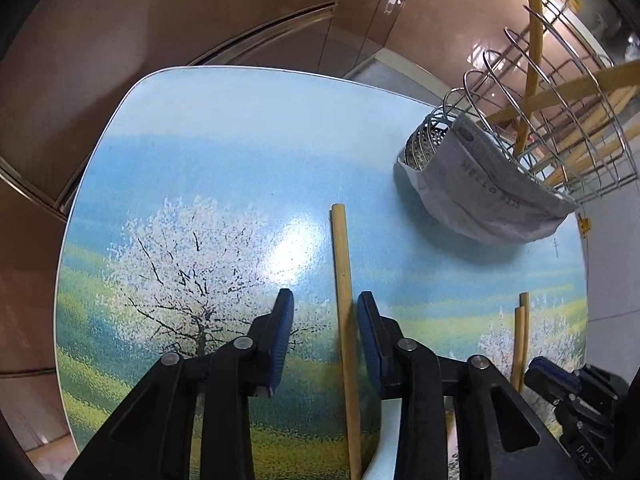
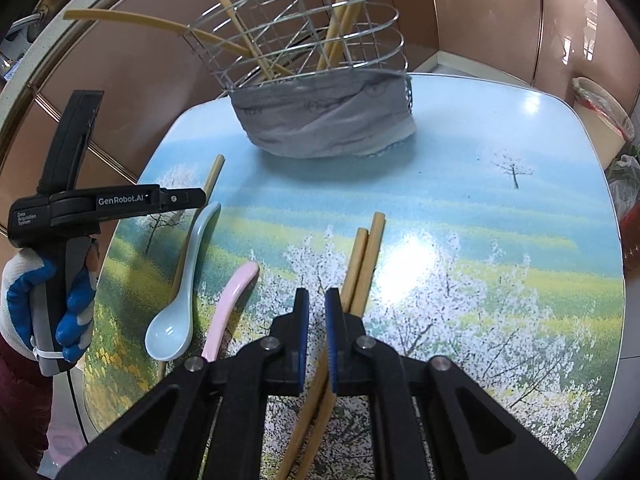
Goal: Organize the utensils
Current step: 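Move both open tools down toward the remaining chopsticks, then close the left tool on a chopstick while the right tool grasps another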
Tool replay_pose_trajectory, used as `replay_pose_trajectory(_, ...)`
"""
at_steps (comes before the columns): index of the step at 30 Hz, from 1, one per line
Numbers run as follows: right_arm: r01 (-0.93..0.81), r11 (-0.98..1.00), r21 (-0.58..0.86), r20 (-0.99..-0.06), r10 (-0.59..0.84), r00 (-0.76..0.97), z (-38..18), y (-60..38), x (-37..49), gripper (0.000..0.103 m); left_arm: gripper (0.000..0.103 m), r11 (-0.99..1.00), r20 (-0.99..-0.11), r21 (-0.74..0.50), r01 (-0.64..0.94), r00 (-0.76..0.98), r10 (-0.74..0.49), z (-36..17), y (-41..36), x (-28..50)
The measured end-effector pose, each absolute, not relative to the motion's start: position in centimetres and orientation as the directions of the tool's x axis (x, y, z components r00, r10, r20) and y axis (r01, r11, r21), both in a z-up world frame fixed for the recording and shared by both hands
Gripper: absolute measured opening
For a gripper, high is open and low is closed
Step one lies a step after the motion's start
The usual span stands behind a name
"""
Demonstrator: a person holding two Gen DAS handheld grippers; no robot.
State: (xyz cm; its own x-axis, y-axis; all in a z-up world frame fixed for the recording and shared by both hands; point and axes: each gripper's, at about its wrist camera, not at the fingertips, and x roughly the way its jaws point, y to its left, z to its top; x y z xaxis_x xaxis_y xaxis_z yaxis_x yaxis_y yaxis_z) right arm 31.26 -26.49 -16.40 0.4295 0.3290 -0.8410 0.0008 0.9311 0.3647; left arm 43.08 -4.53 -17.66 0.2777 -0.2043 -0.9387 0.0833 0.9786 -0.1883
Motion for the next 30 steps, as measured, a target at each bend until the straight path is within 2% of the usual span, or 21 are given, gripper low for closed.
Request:
replay_pose_trajectory(2, 0.004, 0.933, 0.36, -0.843, 0.323, 0.43, -16.4, -26.4, 31.3, 0.008, 0.023, 0.978, -0.94, -0.186, 0.092, 0.274, -0.205, -17.7, -4.7, 43.3)
replay_pose_trajectory(4, 0.01, 0.934, 0.358, -0.843, 0.318, 0.434, -16.2, -26.6, 31.3, 0.008, 0.014, 0.978, -0.942, -0.177, 0.109, 0.271, -0.201, -17.8, -4.7, 43.5)
replay_pose_trajectory(6, 0.018, 0.935, 0.354, -0.844, 0.311, 0.438, -16.1, -26.8, 31.3, 0.008, 0.01, 0.978, -0.941, -0.17, 0.125, 0.274, -0.199, -17.9, -4.3, 43.3)
replay_pose_trajectory(12, 0.037, 0.944, 0.329, -0.86, 0.283, 0.425, -16.2, -27.5, 31.1, 0.008, 0.007, 0.972, -0.938, -0.158, 0.172, 0.282, -0.202, -18.2, -3.4, 42.6)
replay_pose_trajectory(30, 0.044, 0.973, 0.227, -0.909, 0.195, 0.369, -17.7, -27.7, 30.4, 0.011, 0.006, 0.966, -0.928, -0.174, 0.191, 0.295, -0.226, -18.3, -1.4, 40.3)
